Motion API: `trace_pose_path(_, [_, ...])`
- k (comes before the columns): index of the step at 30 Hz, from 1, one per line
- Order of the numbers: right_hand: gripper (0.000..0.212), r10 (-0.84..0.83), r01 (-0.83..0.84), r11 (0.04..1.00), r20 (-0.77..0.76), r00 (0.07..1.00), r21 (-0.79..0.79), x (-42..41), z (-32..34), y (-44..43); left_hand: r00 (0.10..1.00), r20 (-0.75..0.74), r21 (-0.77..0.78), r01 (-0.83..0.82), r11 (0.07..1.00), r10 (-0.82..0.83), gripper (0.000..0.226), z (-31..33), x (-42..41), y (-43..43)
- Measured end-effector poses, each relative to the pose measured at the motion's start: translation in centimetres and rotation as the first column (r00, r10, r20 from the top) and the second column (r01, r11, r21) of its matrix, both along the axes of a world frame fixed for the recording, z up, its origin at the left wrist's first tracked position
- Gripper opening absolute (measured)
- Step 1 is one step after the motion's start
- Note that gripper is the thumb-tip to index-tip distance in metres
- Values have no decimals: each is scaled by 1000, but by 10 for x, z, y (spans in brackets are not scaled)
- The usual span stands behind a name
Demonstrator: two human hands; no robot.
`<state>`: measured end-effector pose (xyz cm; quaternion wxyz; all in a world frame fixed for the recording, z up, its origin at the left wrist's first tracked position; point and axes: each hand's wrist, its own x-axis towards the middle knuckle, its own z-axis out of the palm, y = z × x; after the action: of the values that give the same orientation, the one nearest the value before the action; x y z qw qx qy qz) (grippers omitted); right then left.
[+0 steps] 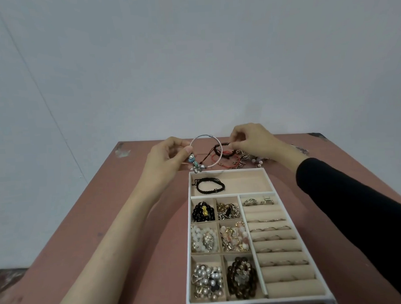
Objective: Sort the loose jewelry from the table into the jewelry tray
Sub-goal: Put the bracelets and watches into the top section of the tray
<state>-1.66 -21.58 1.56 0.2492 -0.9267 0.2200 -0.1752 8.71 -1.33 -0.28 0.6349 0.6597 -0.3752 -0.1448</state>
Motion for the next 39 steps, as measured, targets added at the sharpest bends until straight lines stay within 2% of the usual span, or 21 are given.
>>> trace_pose_path(2, [3, -51, 45, 998, 140, 989, 41, -2, 0, 0, 1000, 4, 5, 2, 1000, -2, 7, 0, 0, 0])
trace_pose_path(6, [8, -162, 48, 954, 375, 913, 297, -13, 2, 5, 1000, 18, 40, 15, 999, -16, 6, 1, -3, 0])
trace_pose_path(11, [8, -241, -41, 888, 540, 807, 458, -34, 11, 23, 994, 102, 144, 30, 989, -45, 10, 2, -9, -1])
trace_pose_path(14, [11, -246, -67, 876, 562, 790, 478, -44, 11, 36, 976, 213, 209, 0, 978, -46, 4, 1, -14, -2])
trace_pose_path(17, [10, -233, -78, 878, 565, 792, 472, -52, 9, 46, 935, 351, 279, -58, 958, -46, 6, -2, -18, -5])
trace_pose_path(23, [7, -228, -42, 893, 530, 816, 449, -59, 8, 58, 841, 531, 370, -122, 921, -102, 13, -3, -20, -7])
trace_pose_path(30, [10, -187, -43, 919, 532, 826, 391, -60, 17, 62, 707, 687, 391, -164, 905, -169, 19, -5, -22, -8])
trace_pose_path(34, [9, -122, -101, 929, 554, 824, 355, -56, 26, 64, 633, 753, 410, -237, 881, -180, 22, -4, -21, -5])
trace_pose_path(39, [10, -67, -142, 931, 541, 838, 335, -49, 34, 65, 695, 710, 404, -265, 875, -117, 11, -3, -20, -1])
